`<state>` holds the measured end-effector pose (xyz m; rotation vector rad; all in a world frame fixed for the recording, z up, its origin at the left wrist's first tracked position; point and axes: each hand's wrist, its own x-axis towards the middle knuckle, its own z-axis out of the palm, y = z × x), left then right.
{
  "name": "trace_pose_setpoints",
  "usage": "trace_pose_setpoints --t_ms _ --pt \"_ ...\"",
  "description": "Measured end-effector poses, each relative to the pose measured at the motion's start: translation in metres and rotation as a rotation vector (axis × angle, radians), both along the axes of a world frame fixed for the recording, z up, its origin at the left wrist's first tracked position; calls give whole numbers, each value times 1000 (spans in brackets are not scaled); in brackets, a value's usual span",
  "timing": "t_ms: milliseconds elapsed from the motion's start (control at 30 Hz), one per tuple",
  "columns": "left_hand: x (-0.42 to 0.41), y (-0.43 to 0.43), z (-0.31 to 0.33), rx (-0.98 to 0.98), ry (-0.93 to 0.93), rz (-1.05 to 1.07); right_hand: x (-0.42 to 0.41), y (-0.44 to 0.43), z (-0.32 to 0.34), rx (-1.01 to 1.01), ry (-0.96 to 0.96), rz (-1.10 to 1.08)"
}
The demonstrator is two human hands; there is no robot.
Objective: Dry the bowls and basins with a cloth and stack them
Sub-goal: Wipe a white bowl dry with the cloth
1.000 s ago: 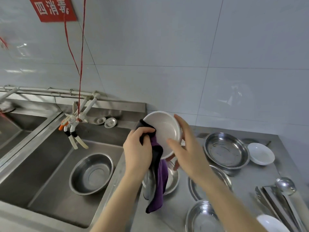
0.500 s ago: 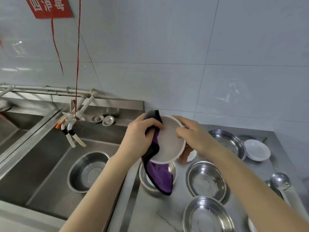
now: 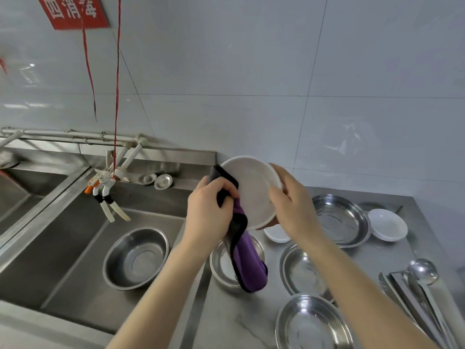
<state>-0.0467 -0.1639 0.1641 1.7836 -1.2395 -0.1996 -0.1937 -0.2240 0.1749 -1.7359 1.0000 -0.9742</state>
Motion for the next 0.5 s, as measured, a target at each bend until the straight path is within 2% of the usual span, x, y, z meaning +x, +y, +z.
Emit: trace_pose_setpoints --t_ms 100,167,300,400,500 --pt "15 -5 6 44 -217 -242 -11 -21 27 92 296 263" --pt "18 -9 7 44 -247 -311 -10 -27 37 191 316 338" --pt "10 -10 0 -27 -57 -5 -3 -17 28 179 136 165" --pt "0 -6 -11 11 203 244 1 9 7 158 22 150" --pt "-11 -2 -18 34 316 300 9 32 -12 81 -19 85"
